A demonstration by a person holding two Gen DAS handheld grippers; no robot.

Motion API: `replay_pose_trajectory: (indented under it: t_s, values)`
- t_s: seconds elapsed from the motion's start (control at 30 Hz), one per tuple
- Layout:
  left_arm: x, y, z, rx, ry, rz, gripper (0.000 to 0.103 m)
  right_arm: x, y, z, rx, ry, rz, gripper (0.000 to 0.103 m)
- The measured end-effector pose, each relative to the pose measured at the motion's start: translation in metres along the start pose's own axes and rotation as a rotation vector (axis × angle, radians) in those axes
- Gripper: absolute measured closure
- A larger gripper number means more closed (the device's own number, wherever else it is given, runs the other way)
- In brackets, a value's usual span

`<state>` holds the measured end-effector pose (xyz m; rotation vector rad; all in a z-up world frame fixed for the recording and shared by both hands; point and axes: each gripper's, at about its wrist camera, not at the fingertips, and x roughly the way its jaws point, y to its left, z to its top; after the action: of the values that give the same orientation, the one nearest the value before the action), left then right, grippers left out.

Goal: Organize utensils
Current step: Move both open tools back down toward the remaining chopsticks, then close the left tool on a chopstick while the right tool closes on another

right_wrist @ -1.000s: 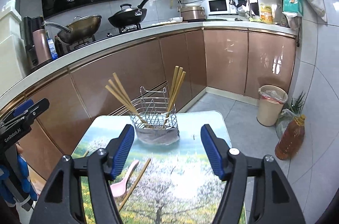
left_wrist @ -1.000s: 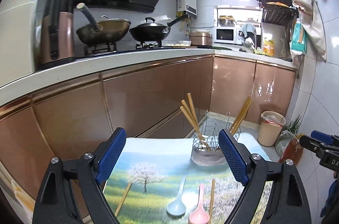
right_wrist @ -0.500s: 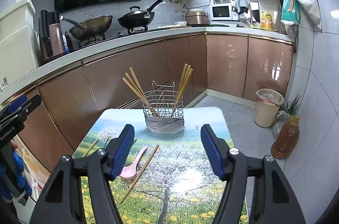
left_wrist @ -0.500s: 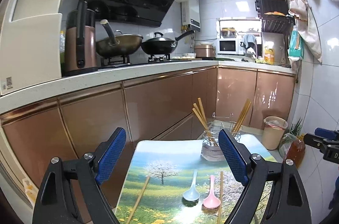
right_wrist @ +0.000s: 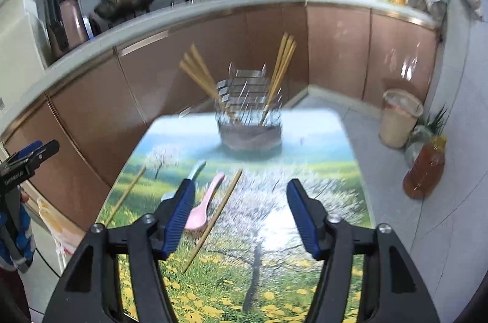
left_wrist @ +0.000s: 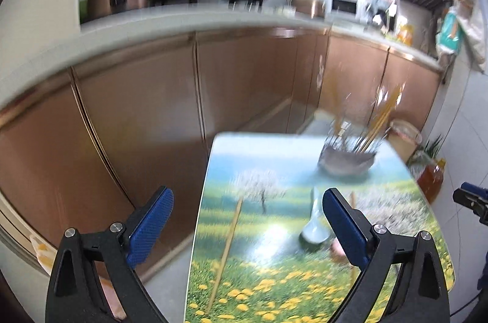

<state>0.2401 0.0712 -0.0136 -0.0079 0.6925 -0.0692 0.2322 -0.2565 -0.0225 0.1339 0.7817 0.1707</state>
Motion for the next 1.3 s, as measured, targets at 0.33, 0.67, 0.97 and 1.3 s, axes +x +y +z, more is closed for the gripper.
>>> replay_pose_trajectory:
  t_s: [0.33, 0.67, 0.97, 1.3]
  values:
    - [0.126, 0.030, -0.013, -0.021, 0.311, -0.033, 0.023, 0.114, 0.003, 0.010, 0.032, 0.212, 0.028, 0.067]
    - [0.201, 0.025, -0.027, 0.029, 0.451, -0.009, 0.036, 0.194, -0.002, 0.016, 0.061, 0.354, 0.029, 0.075]
    - [0.223, 0.024, -0.032, 0.068, 0.501, 0.004, 0.050, 0.238, 0.003, 0.019, 0.037, 0.435, -0.015, 0.075]
    - [0.233, 0.025, -0.035, 0.084, 0.543, -0.014, 0.069, 0.263, 0.027, 0.011, -0.050, 0.486, -0.080, 0.092]
